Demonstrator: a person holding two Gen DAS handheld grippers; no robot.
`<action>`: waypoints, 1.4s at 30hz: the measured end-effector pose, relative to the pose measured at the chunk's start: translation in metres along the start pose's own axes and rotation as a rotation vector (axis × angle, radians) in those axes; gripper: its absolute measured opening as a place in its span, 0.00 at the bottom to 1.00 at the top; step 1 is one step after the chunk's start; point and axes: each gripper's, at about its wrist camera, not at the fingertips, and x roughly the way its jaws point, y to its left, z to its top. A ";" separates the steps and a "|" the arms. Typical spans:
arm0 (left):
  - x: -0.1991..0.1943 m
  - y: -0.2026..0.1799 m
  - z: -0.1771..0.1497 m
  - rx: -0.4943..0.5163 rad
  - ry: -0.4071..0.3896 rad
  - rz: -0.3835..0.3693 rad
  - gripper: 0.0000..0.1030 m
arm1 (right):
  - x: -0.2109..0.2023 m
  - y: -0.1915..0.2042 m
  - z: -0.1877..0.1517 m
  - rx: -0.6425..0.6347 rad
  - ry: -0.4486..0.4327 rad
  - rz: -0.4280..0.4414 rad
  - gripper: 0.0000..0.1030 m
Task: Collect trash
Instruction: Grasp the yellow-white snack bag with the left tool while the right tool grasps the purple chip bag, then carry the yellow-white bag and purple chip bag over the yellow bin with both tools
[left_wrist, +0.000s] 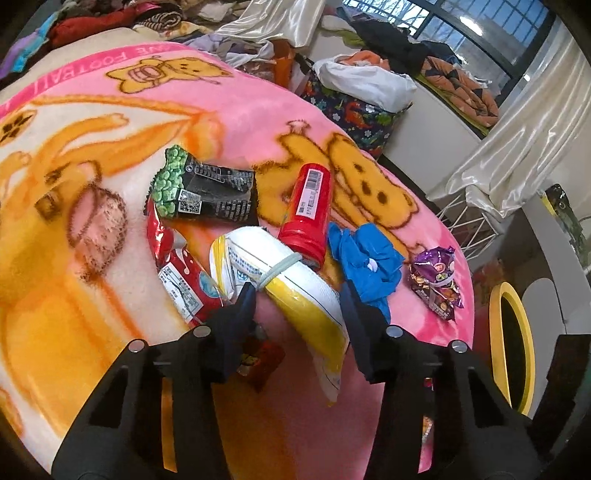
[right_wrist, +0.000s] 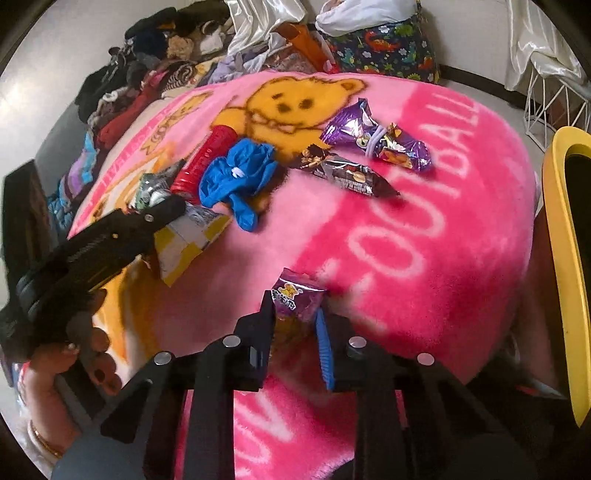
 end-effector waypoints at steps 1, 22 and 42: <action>0.000 0.000 -0.001 0.000 0.002 -0.004 0.32 | -0.003 -0.001 0.000 0.002 -0.011 0.006 0.19; -0.056 -0.031 0.002 0.053 -0.165 -0.113 0.19 | -0.069 0.000 -0.004 -0.061 -0.173 0.036 0.18; -0.092 -0.070 0.000 0.170 -0.255 -0.130 0.19 | -0.122 -0.013 -0.001 -0.101 -0.321 -0.013 0.18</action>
